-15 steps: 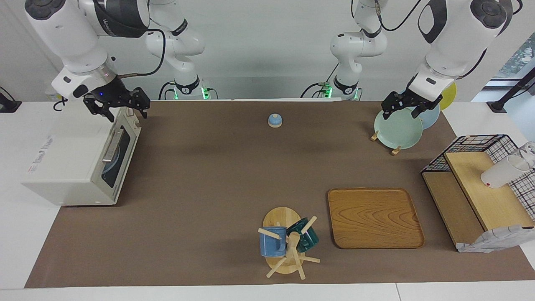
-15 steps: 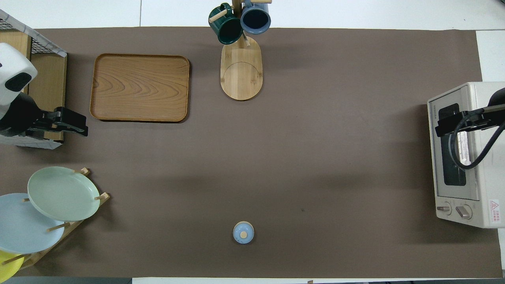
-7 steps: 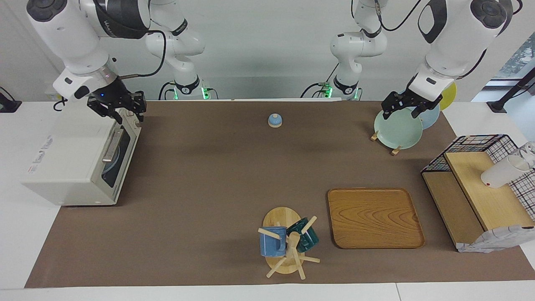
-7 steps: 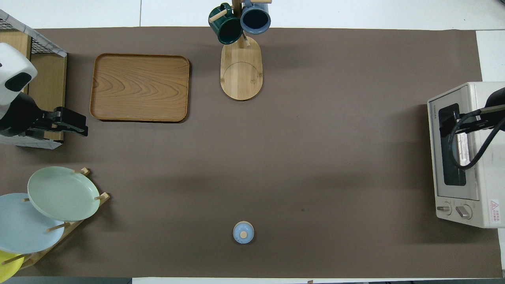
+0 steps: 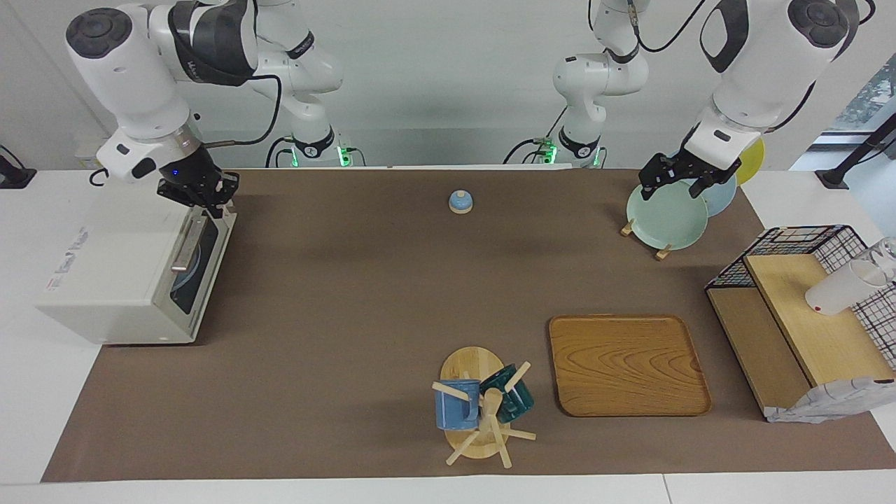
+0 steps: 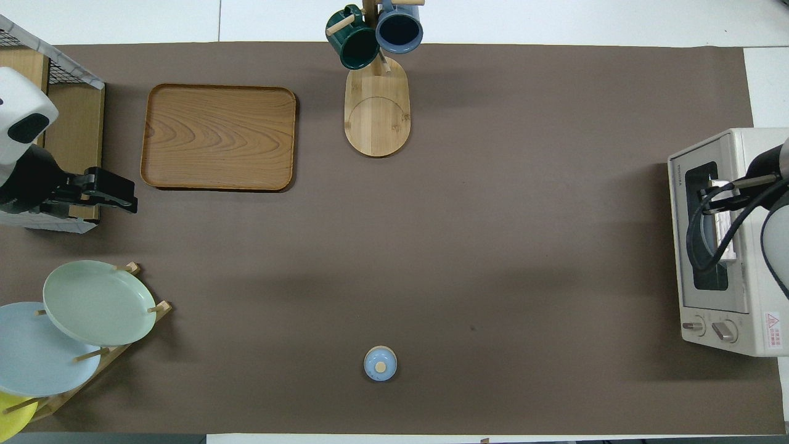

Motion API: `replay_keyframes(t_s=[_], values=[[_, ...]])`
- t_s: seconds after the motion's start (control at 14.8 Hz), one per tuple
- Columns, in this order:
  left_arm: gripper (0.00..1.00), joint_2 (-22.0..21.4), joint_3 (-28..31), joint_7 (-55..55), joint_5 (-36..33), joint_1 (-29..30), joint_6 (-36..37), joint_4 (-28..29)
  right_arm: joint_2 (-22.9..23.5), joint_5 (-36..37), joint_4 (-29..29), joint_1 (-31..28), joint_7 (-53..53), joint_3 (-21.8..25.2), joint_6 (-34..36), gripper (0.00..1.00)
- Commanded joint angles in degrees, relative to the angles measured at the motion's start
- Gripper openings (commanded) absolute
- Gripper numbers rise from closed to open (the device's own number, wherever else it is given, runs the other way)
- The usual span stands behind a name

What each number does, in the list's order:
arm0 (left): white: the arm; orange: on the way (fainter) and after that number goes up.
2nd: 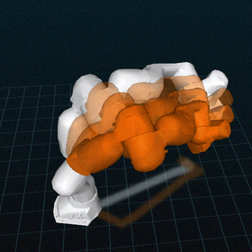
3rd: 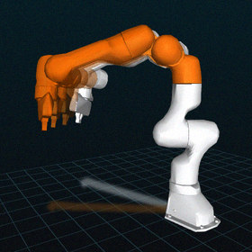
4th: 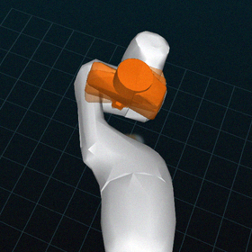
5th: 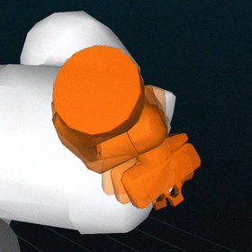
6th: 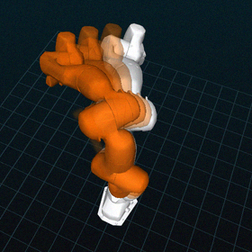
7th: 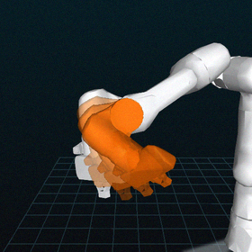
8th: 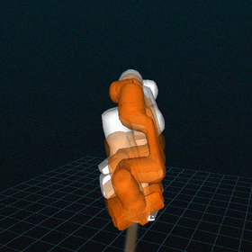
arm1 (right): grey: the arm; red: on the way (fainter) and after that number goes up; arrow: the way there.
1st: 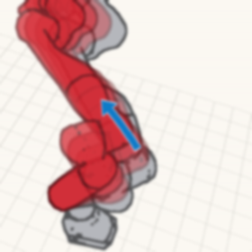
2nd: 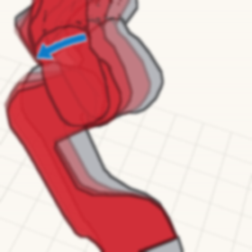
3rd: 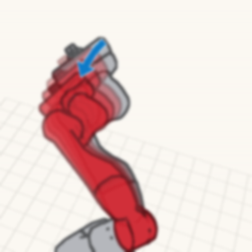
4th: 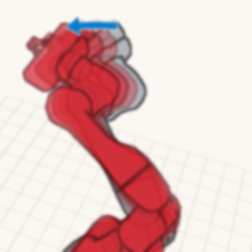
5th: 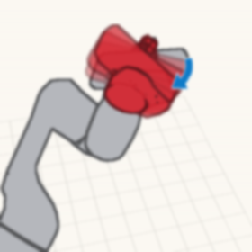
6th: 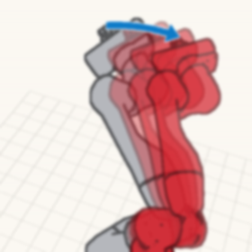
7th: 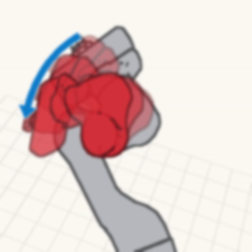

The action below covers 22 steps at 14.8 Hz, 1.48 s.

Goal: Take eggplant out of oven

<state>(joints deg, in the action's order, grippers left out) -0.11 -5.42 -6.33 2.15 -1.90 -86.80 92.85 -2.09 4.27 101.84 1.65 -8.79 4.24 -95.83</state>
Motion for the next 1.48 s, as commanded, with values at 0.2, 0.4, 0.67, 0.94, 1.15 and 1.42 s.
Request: replay_keyframes(t_s=[0.2, 0.4, 0.67, 0.94, 1.15, 1.42], values=[[1.0, -0.7, -0.3, 0.1, -0.1, 0.7, 0.8, 0.3, -1.1, 5.2, 7.2, -3.4, 1.5, -0.3, -7.2, 0.0], [1.0, -0.7, -0.3, 0.1, -0.1, 0.7, 0.8, 0.3, -1.2, 7.1, 9.7, -4.8, 0.7, -0.3, -7.9, 0.0], [1.0, -0.7, -0.3, 0.0, -0.1, 0.7, 0.8, 0.3, -1.1, 7.2, 13.3, -6.6, 1.0, -0.2, -11.7, 0.0], [1.0, -0.7, -0.2, 0.0, -0.1, 0.7, 0.8, 0.3, -1.1, 7.9, 13.9, -7.6, 0.5, -0.2, -13.0, 0.0], [1.0, -0.7, -0.3, 0.1, -0.1, 0.7, 0.8, 0.3, -1.1, 7.9, 14.1, -7.8, 0.4, -0.3, -13.2, 0.0], [1.0, -0.7, -0.2, 0.1, -0.1, 0.7, 0.8, 0.3, -1.1, 7.1, 16.5, -7.2, 0.8, -0.4, -15.5, 0.0]])
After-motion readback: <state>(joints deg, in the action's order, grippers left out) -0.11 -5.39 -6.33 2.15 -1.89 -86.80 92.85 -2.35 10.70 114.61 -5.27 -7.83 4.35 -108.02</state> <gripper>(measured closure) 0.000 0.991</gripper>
